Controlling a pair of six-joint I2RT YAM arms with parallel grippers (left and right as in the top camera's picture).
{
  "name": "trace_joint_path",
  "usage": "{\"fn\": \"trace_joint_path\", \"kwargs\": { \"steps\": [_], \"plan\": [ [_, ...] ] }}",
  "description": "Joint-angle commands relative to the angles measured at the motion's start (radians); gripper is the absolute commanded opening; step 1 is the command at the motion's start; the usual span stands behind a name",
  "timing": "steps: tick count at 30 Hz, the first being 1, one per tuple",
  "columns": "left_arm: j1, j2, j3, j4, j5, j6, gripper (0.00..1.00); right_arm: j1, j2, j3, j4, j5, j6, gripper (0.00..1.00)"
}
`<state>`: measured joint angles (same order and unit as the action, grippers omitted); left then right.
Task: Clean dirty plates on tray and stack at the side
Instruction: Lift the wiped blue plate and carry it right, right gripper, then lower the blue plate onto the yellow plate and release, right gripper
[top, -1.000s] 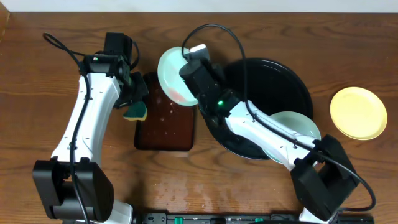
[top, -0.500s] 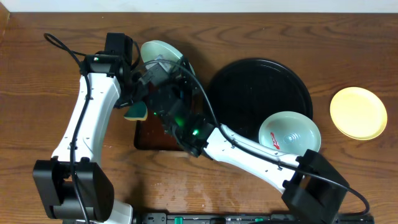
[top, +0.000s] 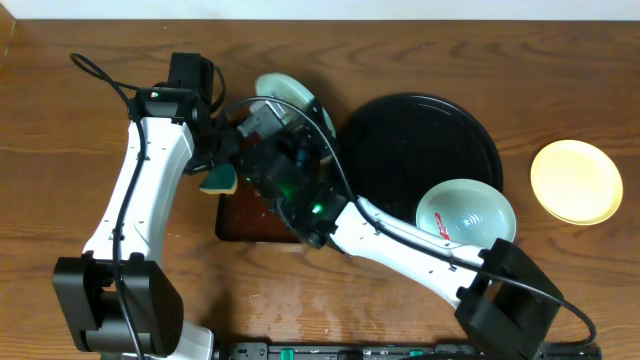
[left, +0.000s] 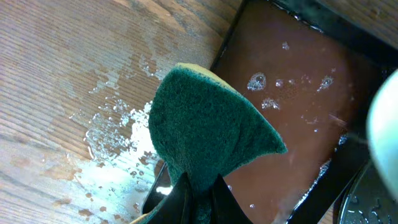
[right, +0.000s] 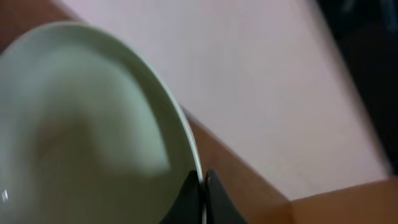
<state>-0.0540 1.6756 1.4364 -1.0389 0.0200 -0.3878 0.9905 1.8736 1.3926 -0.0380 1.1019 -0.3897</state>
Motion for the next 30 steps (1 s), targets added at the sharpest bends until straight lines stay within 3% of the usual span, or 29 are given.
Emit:
{"fn": "trace_joint_path", "kwargs": {
  "steps": [1, 7, 12, 22, 30],
  "plan": [
    [0.003, 0.003, -0.006, 0.001, -0.003, 0.010, 0.08, -0.046, -0.059, 0.007, -0.153, -0.232, 0.304, 0.01],
    [0.003, 0.003, -0.006, 0.001, -0.002, 0.010, 0.08, -0.214, -0.222, 0.007, -0.267, -0.688, 0.536, 0.01],
    [0.003, 0.003, -0.006, 0.001, -0.002, 0.010, 0.08, -0.451, -0.329, 0.007, -0.378, -1.004, 0.680, 0.01],
    [0.003, 0.003, -0.006, 0.009, -0.002, 0.010, 0.08, -1.058, -0.342, 0.007, -0.719, -1.081, 0.738, 0.01],
    [0.002, 0.003, -0.006, 0.008, -0.002, 0.010, 0.08, -1.459, -0.315, -0.036, -0.802, -1.064, 0.752, 0.01]
  ]
}}
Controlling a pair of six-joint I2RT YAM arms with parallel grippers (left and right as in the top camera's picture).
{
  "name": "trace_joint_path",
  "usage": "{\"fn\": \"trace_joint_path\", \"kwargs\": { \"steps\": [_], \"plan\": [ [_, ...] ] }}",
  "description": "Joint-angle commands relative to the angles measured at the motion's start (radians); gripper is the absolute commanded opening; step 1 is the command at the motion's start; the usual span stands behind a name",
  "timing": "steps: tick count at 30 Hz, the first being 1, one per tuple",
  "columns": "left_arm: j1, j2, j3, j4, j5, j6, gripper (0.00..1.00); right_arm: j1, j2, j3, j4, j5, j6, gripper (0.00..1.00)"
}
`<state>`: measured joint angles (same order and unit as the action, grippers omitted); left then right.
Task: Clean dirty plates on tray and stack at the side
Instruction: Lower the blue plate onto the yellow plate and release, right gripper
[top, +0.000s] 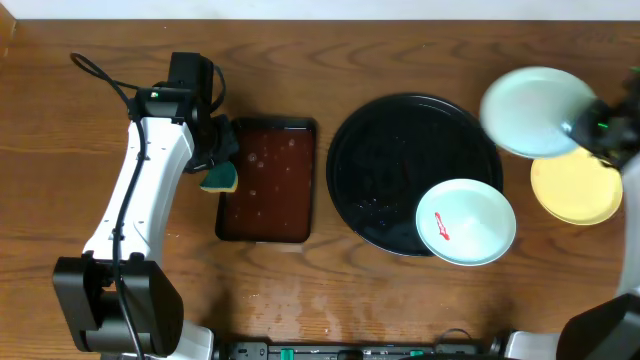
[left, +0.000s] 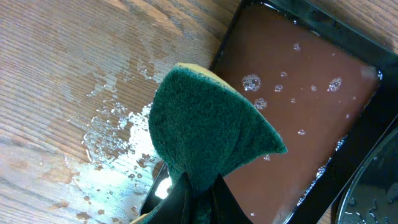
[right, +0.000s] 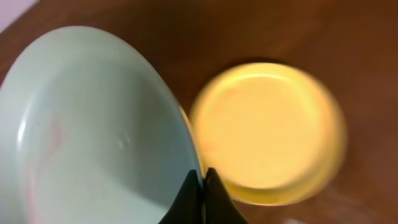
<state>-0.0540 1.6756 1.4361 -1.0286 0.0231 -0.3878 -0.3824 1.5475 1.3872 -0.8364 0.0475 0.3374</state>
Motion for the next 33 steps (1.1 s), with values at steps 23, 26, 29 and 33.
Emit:
{"fn": "trace_joint_path", "kwargs": {
  "steps": [23, 26, 29, 33],
  "plan": [
    [0.002, 0.003, -0.006, -0.002, -0.005, 0.010, 0.08, -0.256, 0.241, -0.177, 0.184, 0.069, -0.016, 0.01],
    [0.002, 0.003, -0.006, -0.002, -0.005, 0.010, 0.08, -0.258, 0.228, -0.177, 0.182, 0.084, -0.015, 0.01],
    [0.002, 0.003, -0.006, -0.002, -0.005, 0.010, 0.08, -0.262, 0.212, -0.176, 0.183, 0.081, 0.006, 0.01],
    [0.002, 0.003, -0.006, -0.002, -0.005, 0.010, 0.08, -0.262, 0.183, -0.169, 0.183, 0.076, 0.007, 0.01]
  ]
}}
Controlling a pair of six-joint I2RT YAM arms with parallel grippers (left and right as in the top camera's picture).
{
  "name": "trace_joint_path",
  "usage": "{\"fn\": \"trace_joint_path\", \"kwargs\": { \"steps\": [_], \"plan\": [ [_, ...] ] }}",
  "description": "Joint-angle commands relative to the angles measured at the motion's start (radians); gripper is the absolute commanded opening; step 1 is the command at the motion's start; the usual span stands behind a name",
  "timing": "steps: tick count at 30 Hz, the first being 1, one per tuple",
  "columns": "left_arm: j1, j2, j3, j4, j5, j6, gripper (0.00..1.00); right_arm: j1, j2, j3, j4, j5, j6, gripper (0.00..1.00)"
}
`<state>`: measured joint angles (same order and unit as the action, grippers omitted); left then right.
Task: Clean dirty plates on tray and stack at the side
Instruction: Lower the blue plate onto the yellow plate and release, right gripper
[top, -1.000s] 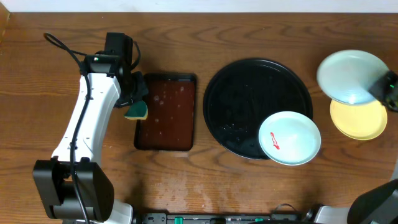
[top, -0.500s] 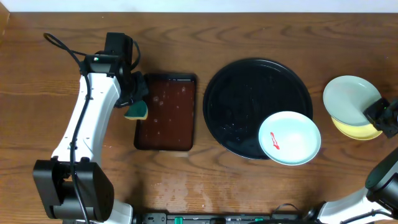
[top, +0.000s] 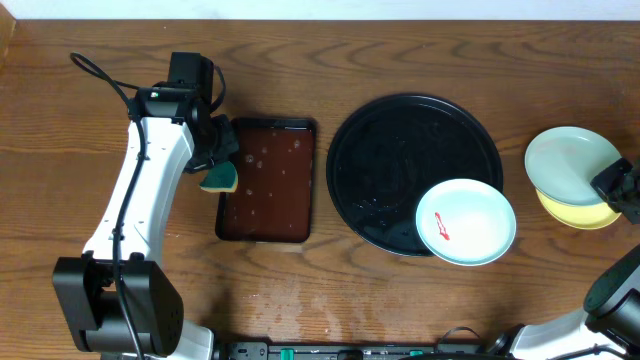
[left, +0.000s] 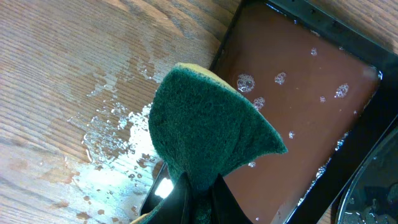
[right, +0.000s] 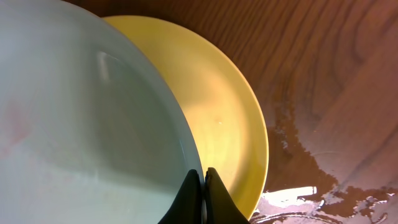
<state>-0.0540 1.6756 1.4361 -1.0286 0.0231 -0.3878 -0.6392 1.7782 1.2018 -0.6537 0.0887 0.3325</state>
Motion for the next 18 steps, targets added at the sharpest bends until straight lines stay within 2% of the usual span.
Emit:
{"fn": "trace_joint_path", "kwargs": {
  "steps": [1, 18],
  "plan": [
    [0.002, 0.003, -0.006, -0.002, -0.005, 0.010, 0.08, -0.007, -0.058, 0.016, -0.002, 0.034, 0.012, 0.01],
    [0.002, 0.003, -0.006, -0.002, -0.005, 0.010, 0.08, -0.067, -0.091, 0.001, -0.062, 0.043, 0.082, 0.01]
  ]
}}
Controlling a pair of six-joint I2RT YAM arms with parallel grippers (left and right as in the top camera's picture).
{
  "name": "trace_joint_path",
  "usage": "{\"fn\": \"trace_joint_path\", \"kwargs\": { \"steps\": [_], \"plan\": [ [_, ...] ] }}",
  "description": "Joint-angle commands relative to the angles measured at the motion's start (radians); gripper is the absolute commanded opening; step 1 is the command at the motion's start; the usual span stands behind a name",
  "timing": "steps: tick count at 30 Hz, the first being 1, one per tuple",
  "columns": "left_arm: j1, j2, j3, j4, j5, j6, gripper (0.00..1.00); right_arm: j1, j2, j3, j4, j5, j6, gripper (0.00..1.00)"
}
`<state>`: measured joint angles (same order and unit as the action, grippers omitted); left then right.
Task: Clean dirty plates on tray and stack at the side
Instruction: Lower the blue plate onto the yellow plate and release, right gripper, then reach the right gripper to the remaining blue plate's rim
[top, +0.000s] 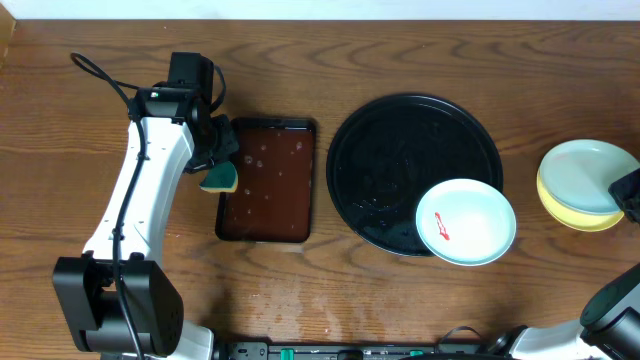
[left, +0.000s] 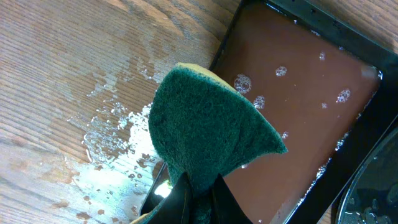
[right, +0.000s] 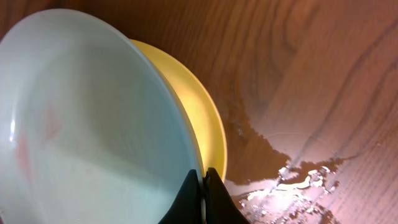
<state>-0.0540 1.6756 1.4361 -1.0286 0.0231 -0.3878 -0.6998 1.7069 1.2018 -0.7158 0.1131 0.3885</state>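
Observation:
My right gripper (right: 201, 186) is shut on the rim of a pale green plate (right: 93, 124), which lies over the yellow plate (right: 208, 124) at the table's right edge; the pair shows as green plate (top: 588, 175) on yellow plate (top: 575, 213) from overhead. My left gripper (left: 198, 193) is shut on a green and yellow sponge (left: 205, 124), held by the left edge of the brown water tray (top: 265, 180). A second pale plate with a red smear (top: 465, 222) rests on the round black tray (top: 400, 140).
Water is spilled on the wood to the left of the water tray (left: 118, 149) and beside the yellow plate (right: 292, 180). The right gripper sits at the overhead view's right border (top: 630, 190).
The green plate has come further over the yellow plate and lower onto it, my right gripper still shut on its rim. The left arm and sponge have not moved.
My right gripper first held the green plate near the water tray, beside the sponge. Then it held the plate at the far right above the yellow plate. Then the plate overlapped the yellow one, and now it lies on it.

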Motion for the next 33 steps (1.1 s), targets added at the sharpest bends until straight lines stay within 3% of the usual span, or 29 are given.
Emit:
{"fn": "trace_joint_path", "kwargs": {
  "steps": [1, 6, 8, 10, 11, 16, 20, 21, 23, 25, 33],
  "plan": [
    [0.002, 0.003, -0.006, -0.002, -0.005, 0.010, 0.08, -0.005, -0.020, -0.006, 0.001, 0.019, 0.026, 0.01],
    [0.002, 0.003, -0.006, -0.002, -0.005, 0.010, 0.08, -0.005, -0.019, -0.063, 0.040, 0.034, 0.035, 0.04],
    [0.002, 0.003, -0.006, -0.002, -0.005, 0.010, 0.08, -0.005, -0.019, -0.075, 0.057, -0.016, 0.031, 0.25],
    [0.002, 0.003, -0.006, -0.002, -0.005, 0.010, 0.08, -0.003, -0.019, -0.074, 0.077, -0.090, -0.013, 0.57],
    [0.002, 0.003, -0.006, -0.002, -0.005, 0.010, 0.08, -0.001, -0.020, -0.072, 0.091, -0.137, -0.047, 0.60],
    [0.002, 0.003, -0.006, -0.002, -0.005, 0.010, 0.08, 0.087, -0.020, 0.026, 0.037, -0.370, -0.188, 0.57],
    [0.002, 0.003, -0.006, -0.002, -0.005, 0.010, 0.08, 0.268, -0.020, 0.154, -0.095, -0.526, -0.301, 0.49],
    [0.002, 0.003, -0.006, -0.002, -0.005, 0.010, 0.08, 0.315, -0.020, 0.170, -0.110, -0.544, -0.315, 0.44],
    [0.002, 0.003, -0.006, -0.002, -0.005, 0.010, 0.08, 0.431, -0.020, 0.180, -0.113, -0.552, -0.316, 0.20],
    [0.002, 0.003, -0.006, -0.002, -0.006, 0.010, 0.08, 0.536, -0.017, 0.178, -0.109, -0.549, -0.315, 0.04],
    [0.002, 0.003, -0.006, -0.002, -0.006, 0.010, 0.08, 0.982, 0.081, 0.173, -0.041, -0.349, -0.138, 0.01]
  ]
}}
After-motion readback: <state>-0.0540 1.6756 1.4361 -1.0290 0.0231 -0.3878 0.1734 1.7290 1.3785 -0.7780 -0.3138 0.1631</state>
